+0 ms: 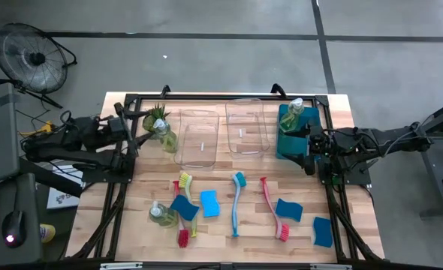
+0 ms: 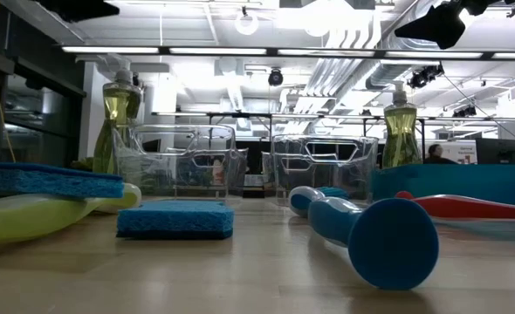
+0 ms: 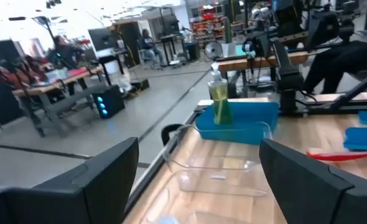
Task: Pick & Place Kitchen Sink Supplies
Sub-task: Put the top green dishwashing liquid dispenser into the blue bin
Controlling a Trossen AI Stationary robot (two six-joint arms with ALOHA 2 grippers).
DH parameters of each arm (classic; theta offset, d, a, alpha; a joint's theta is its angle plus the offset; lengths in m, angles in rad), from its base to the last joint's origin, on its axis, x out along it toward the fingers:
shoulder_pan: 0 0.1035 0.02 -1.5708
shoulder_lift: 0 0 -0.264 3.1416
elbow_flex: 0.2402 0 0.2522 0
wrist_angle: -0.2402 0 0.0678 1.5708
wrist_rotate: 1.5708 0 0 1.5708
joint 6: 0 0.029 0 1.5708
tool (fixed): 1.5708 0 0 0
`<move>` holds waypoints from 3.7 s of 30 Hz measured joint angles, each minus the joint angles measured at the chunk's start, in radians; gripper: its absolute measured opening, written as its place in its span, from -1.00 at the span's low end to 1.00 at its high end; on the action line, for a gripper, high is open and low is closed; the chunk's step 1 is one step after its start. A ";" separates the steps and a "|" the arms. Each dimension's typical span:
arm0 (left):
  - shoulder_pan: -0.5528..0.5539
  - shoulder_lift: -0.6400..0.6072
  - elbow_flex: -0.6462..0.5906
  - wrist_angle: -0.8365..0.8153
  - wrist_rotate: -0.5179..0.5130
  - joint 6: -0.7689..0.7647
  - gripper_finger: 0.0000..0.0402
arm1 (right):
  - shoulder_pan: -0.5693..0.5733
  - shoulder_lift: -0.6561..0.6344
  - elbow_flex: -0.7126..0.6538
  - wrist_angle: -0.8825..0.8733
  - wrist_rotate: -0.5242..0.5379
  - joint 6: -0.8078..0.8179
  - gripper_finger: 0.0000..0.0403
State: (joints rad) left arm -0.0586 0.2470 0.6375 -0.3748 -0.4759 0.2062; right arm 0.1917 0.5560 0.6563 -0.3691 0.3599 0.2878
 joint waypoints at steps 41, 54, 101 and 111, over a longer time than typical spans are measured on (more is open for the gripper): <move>1.112 0.499 0.326 -0.185 1.235 0.232 0.63 | 0.000 0.000 0.000 0.000 0.000 0.000 0.98; 1.326 0.358 0.045 -0.029 1.484 0.177 0.63 | 0.000 0.000 0.000 0.000 0.000 0.000 0.98; 1.472 0.154 -0.159 0.014 1.790 0.161 0.67 | 0.000 0.000 0.000 0.000 0.000 0.000 0.98; 1.472 0.139 -0.158 -0.118 1.715 0.248 0.97 | 0.000 0.000 0.000 0.000 0.000 0.000 0.98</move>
State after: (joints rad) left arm 1.4136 0.3856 0.4793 -0.4925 1.2390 0.4539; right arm 0.1917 0.5560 0.6563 -0.3691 0.3599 0.2877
